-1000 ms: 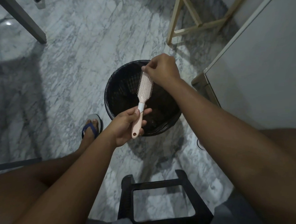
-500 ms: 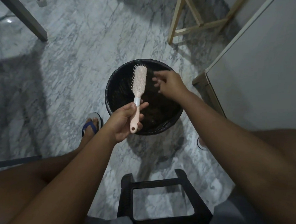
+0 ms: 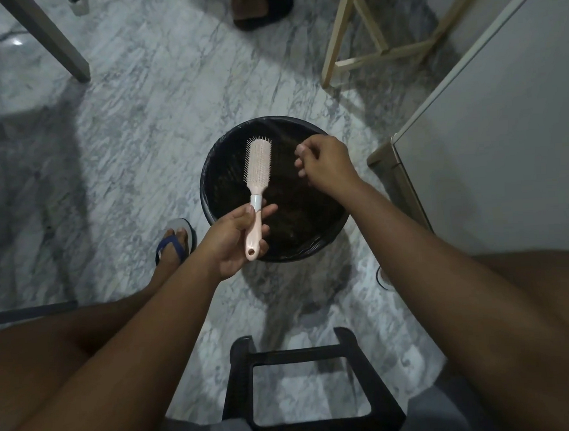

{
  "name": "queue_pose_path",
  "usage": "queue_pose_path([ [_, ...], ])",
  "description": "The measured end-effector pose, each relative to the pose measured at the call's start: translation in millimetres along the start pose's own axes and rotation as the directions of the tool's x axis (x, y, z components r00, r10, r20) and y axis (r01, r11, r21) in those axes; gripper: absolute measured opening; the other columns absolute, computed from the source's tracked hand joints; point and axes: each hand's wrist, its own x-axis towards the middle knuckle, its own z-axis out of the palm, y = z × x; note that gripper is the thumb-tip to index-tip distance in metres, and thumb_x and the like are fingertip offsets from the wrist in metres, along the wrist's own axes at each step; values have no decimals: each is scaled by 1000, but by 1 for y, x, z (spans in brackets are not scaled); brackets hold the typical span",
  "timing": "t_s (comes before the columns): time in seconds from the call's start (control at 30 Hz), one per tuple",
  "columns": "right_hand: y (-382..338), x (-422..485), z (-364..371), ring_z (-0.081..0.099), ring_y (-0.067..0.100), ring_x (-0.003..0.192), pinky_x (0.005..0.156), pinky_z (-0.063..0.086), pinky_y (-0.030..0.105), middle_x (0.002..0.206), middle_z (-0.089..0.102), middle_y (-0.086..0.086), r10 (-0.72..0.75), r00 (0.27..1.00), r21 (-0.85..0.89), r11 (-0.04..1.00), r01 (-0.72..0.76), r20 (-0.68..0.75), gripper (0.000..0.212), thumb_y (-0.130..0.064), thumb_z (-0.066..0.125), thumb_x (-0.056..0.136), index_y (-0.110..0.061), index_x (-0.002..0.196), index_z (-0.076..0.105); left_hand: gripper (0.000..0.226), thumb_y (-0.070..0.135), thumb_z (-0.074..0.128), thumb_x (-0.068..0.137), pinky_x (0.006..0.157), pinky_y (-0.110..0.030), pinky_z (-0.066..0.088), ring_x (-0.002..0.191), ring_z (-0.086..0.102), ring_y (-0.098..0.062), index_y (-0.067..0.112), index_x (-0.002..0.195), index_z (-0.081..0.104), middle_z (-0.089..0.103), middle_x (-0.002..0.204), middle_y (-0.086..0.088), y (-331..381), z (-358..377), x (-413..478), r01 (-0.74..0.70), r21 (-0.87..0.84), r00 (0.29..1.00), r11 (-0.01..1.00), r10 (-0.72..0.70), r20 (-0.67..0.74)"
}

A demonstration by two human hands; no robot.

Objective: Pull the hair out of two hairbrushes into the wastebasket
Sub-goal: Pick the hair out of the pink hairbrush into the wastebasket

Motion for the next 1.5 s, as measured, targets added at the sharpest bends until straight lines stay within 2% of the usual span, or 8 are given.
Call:
queue_pose_path([
  [0.17, -3, -12, 11, 62, 8, 77, 75, 55, 29, 100, 64, -3, -281, 948, -269, 911, 312, 149, 36, -45, 75, 80, -24, 108, 67, 35, 19, 42, 107, 53, -27, 49, 71, 60, -12, 12, 140, 53, 69, 130, -2, 1, 9, 1, 8, 52, 1000, 999, -9, 20],
  [0.47, -17, -9, 27, 66, 22, 90, 80, 54, 40, 100, 67, -1, -238, 962, -406, 873, 272, 133, 17, -33, 68, 89, -17, 89, 75, 37, 17, 40, 108, 47, -24, 45, 69, 55, -12, 8, 140, 53, 65, 125, -1, -2, 18, 6, -21, 61, 1000, 998, 21, 5],
  [0.63, -26, 8, 7, 65, 18, 75, 73, 52, 33, 76, 69, 1, -164, 973, -167, 976, 137, -163, 31, -29, 52, 99, -10, 80, 68, 35, 16, 41, 107, 48, -24, 44, 70, 56, -12, 10, 139, 55, 66, 130, 0, -1, 13, 4, -33, 67, 999, 997, 34, -13],
  [0.87, -29, 9, 25, 56, 17, 112, 85, 50, 33, 126, 51, 3, -150, 984, -427, 887, 175, 92, 51, -59, 72, 77, -29, 117, 66, 34, 16, 44, 106, 50, -27, 46, 72, 56, -13, 13, 137, 58, 68, 119, 1, -3, 22, 3, -42, 101, 999, 994, 41, 14],
  [0.97, -39, 13, 24, 64, 17, 97, 78, 54, 34, 111, 62, 2, -169, 985, -425, 894, 145, -19, 23, -47, 73, 82, -26, 91, 75, 34, 16, 42, 107, 51, -27, 44, 70, 53, -13, 10, 135, 60, 67, 98, 0, -4, 21, 1, -39, 124, 999, 991, 37, 19],
  [1.2, -28, 35, -3, 72, 18, 66, 70, 61, 34, 78, 75, 4, -34, 979, -137, 990, 6, -199, 29, -25, 57, 96, -10, 77, 70, 35, 16, 41, 107, 51, -25, 43, 68, 54, -11, 10, 137, 58, 70, 103, 2, -3, 8, -5, -38, 89, 999, 995, 36, 26],
  [1.4, -11, 4, 9, 73, 21, 94, 70, 64, 46, 108, 71, 17, 117, 969, 82, 987, -138, 217, 32, -30, 61, 96, -4, 114, 66, 36, 18, 43, 107, 50, -25, 43, 68, 54, -12, 10, 138, 57, 67, 92, 4, 0, 8, -3, -47, 128, 999, 991, 47, 1],
  [1.5, -10, -4, 17, 75, 23, 88, 68, 63, 47, 92, 75, 13, 59, 967, -15, 998, -57, 248, 48, -48, 78, 77, -6, 98, 74, 36, 19, 42, 107, 51, -27, 44, 68, 55, -12, 11, 139, 57, 67, 92, 3, 0, 11, -1, -48, 173, 999, 984, 49, -1],
])
